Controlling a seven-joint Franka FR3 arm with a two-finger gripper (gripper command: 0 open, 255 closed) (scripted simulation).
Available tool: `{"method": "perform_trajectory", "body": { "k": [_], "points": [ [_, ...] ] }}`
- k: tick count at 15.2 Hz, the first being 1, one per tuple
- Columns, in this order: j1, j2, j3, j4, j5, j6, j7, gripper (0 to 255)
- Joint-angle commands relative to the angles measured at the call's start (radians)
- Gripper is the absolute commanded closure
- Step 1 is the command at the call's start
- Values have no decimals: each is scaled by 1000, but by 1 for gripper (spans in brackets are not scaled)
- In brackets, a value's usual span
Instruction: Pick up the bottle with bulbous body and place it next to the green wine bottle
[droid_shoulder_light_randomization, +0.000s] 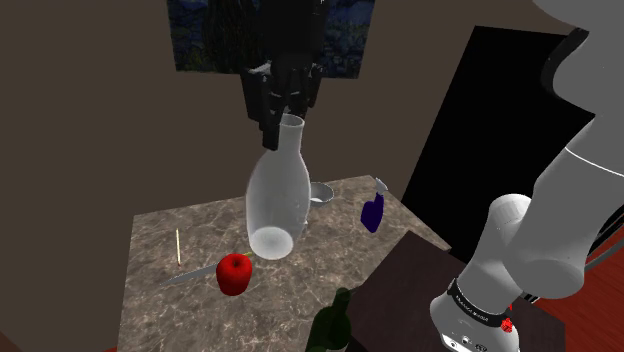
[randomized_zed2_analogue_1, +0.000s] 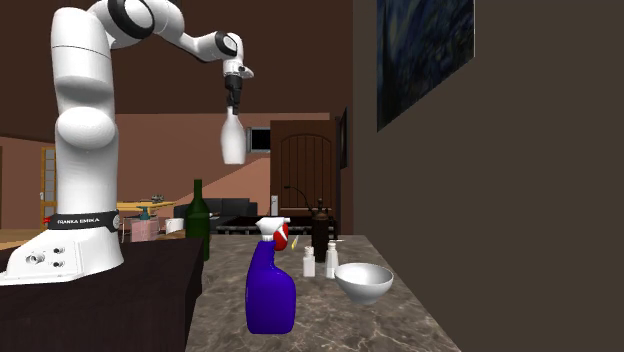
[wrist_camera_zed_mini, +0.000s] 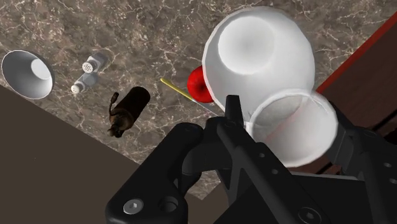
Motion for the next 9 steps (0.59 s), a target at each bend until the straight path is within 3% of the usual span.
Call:
{"method": "perform_trajectory", "body": {
  "k": [1, 9],
  "points": [
    [7, 2, 9, -10, 0, 13, 17, 255],
    [5, -39, 3, -163, 16, 129, 4, 255]
  ]
}}
